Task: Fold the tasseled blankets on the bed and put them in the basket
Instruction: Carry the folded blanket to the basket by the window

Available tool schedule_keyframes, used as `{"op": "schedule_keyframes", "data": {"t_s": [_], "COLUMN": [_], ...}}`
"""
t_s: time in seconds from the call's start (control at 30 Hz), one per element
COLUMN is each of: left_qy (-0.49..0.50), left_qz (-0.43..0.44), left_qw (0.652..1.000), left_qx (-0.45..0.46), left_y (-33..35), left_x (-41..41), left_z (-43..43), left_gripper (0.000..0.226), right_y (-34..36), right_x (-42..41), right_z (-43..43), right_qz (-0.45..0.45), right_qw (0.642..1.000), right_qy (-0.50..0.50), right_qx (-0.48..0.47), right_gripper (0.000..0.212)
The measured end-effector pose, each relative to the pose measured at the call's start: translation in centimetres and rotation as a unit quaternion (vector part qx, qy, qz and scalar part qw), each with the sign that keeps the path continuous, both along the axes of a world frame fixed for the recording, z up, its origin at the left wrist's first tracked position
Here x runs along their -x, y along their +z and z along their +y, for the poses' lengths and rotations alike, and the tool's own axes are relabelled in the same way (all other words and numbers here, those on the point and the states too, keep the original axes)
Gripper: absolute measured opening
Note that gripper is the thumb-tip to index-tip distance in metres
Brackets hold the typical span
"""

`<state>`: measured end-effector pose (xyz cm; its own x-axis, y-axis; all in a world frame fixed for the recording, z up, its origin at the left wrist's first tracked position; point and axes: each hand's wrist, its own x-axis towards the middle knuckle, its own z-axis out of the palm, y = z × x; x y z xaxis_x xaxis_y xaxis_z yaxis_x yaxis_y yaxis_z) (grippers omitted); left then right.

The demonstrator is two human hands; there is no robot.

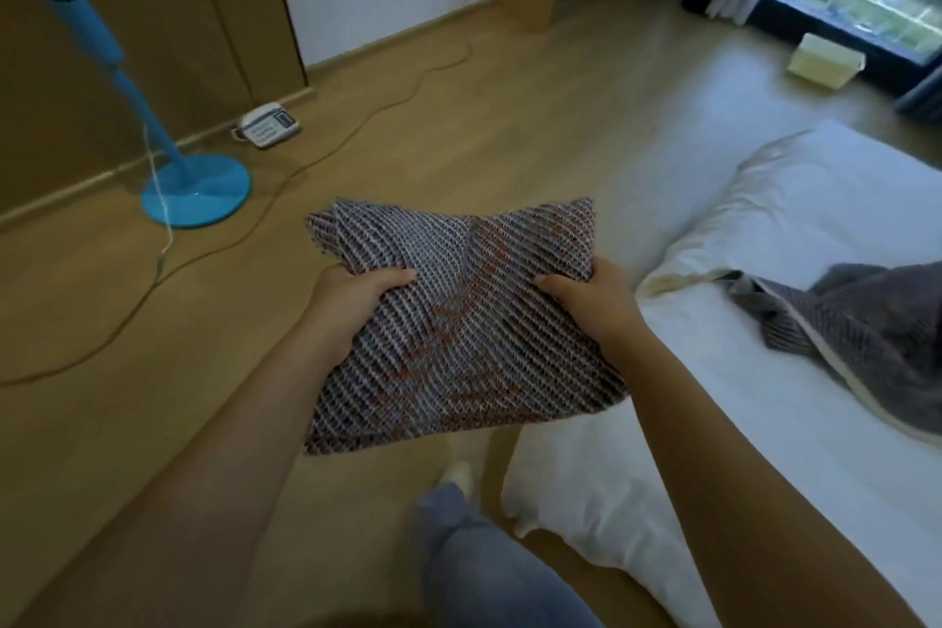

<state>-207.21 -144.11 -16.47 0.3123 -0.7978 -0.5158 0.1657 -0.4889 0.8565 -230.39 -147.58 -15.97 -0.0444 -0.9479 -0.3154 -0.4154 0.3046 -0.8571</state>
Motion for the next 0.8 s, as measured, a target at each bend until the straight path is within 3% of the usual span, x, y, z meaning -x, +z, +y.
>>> {"op": "schedule_keyframes", "data": {"t_s": [0.17, 0.4, 0.8], "left_qy": [-0.072, -0.157, -0.302], "left_qz": [0.000, 0.015, 0.038], "left_qw": [0.997, 0.987, 0.952], "left_qx": [0.005, 0.011, -0.029], "left_y": [0.2, 0.6, -0.8], "left_x": [3.6, 7.9, 15.6], "left_z": [-11.8, -26.7, -54.2], "left_gripper": [0.037, 0.034, 0.046], "right_y": [0.3, 0.5, -0.6], "right_x": [4.1, 8.2, 13.8], "right_z": [-7.9, -18.5, -39.0], "right_qz": [-0.007, -0.013, -0.011], "right_qw": [0.996, 0.983, 0.947], "right_qy": [-0.082, -0.182, -0.318], "right_qx": [0.032, 0.036, 0.037], "right_gripper": [0.032, 0.041, 0.024]}}
